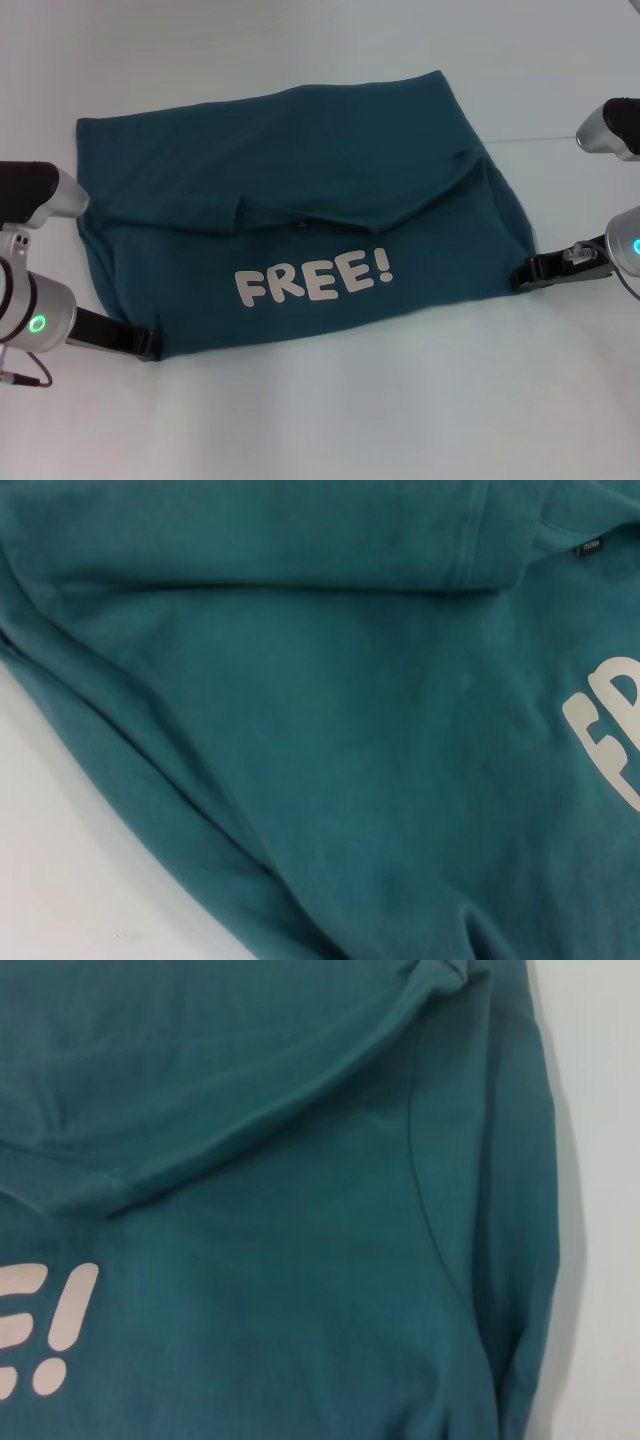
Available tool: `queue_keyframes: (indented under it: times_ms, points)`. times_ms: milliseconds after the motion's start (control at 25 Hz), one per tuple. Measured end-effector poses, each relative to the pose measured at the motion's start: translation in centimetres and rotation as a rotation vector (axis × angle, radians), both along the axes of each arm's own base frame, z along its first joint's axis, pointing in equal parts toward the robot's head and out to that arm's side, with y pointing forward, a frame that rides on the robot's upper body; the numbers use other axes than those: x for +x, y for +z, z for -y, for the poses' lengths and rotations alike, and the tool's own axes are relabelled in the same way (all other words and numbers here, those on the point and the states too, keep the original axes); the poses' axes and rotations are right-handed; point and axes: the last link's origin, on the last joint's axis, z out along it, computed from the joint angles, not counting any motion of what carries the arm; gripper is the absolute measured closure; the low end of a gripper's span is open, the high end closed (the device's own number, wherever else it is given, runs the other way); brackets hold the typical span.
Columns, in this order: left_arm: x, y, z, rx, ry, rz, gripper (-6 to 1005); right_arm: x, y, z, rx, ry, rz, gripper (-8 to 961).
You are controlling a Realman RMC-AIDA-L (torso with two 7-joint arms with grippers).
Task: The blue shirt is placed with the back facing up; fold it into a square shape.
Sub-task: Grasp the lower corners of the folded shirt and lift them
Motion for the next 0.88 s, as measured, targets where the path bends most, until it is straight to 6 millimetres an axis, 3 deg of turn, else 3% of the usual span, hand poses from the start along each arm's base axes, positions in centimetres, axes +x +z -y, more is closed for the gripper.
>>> queue_keyframes:
  times_ms: [520, 720, 880]
  points:
    - [0.0, -0.1, 0.1, -0.005, 0.001, 0.004, 946, 0.1, 0.4, 0.1, -0.009, 0.013, 0.003, 826]
    - [-0.1, 0.6, 0.5, -0.045, 0.009, 0.003, 947, -0.9, 1.3, 0.4, -0.072, 0.047, 0.007, 847]
    - [0.0, 2.5, 0.9, -0.102, 0.021, 0.02, 947, -2.5, 1.9, 2.2, -0.247, 0.086, -0.005, 847]
